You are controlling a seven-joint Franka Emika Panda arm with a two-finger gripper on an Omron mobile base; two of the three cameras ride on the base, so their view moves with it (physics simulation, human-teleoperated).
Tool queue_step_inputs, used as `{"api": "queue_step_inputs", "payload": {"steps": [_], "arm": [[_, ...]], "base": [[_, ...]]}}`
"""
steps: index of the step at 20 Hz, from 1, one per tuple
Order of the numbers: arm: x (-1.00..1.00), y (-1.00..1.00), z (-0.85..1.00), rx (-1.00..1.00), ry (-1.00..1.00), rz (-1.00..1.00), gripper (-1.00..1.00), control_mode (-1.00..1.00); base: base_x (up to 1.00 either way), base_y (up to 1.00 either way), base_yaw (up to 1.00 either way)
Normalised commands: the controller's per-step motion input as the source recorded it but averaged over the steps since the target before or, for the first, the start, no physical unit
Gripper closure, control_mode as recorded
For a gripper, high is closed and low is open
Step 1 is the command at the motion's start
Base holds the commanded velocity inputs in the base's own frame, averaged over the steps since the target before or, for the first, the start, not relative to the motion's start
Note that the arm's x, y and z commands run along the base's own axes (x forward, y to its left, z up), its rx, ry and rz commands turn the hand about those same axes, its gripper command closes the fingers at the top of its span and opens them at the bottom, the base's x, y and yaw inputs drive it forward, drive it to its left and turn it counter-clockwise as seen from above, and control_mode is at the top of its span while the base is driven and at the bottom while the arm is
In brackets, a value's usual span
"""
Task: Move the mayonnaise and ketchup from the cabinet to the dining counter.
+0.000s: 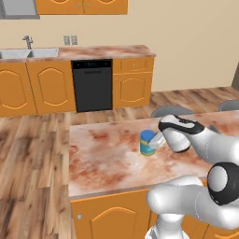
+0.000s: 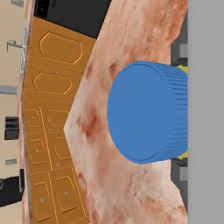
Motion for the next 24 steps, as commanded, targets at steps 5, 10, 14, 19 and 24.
{"api": "queue_step_inputs", "payload": {"steps": [5,10,14,19,24], "arm": [[0.15,-0.01,-0.36,0.0,0.01,0.01,1.0,-1.0],[0.08,0.0,-0.33,0.0,0.01,0.0,1.0,-1.0],[0.0,-0.01,-0.25,0.0,0.0,0.01,1.0,-1.0],[-0.37,-0.01,-0.04,0.0,-0.01,0.1,-1.0,-1.0],[-0.54,-0.02,0.22,0.0,-0.06,0.06,-1.0,-1.0]], "base": [[0.0,0.0,0.0],[0.0,0.0,0.0],[0.0,0.0,0.0],[0.0,0.0,0.0],[0.0,0.0,0.0]]}}
